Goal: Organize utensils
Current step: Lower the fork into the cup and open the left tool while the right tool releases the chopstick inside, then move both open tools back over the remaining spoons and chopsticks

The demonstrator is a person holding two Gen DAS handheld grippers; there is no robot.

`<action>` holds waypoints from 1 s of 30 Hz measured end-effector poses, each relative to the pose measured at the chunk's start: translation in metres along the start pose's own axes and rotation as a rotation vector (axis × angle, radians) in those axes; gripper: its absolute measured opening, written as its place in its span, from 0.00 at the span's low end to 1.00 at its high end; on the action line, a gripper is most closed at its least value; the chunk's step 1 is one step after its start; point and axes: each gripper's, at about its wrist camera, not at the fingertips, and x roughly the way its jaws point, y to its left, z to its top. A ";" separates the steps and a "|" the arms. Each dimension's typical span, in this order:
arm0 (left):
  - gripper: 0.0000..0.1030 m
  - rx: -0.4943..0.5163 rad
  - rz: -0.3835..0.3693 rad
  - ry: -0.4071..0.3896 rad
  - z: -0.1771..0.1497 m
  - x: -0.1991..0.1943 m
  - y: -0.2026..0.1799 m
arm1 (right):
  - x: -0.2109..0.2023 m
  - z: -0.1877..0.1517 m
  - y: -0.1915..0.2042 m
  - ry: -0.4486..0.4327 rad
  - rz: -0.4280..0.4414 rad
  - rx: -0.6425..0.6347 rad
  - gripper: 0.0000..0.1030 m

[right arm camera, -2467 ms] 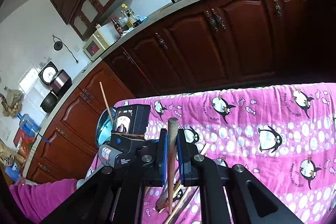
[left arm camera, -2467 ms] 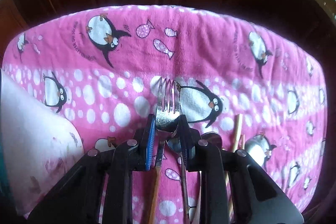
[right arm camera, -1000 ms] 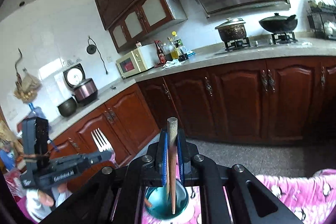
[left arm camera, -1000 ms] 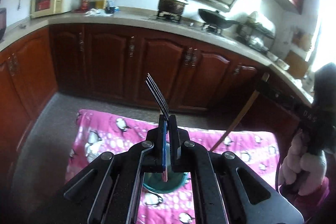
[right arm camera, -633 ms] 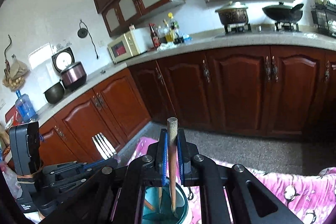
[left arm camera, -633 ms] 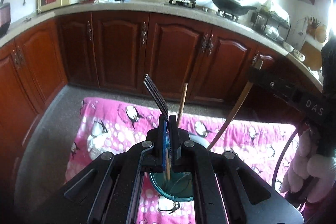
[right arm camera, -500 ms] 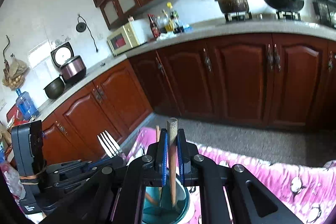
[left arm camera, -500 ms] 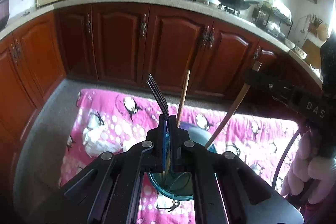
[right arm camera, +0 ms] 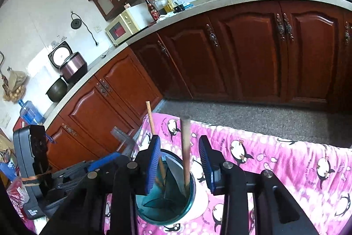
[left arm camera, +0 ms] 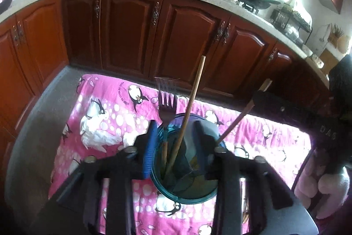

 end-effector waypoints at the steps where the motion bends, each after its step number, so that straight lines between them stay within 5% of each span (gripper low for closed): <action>1: 0.37 -0.006 -0.006 0.000 0.000 -0.003 -0.001 | -0.003 -0.001 -0.002 0.000 -0.001 0.003 0.33; 8: 0.46 0.004 -0.003 -0.020 -0.008 -0.026 -0.013 | -0.029 -0.016 -0.004 -0.016 -0.002 0.019 0.36; 30: 0.46 0.111 0.007 0.002 -0.045 -0.032 -0.089 | -0.123 -0.094 -0.034 -0.051 -0.242 0.037 0.43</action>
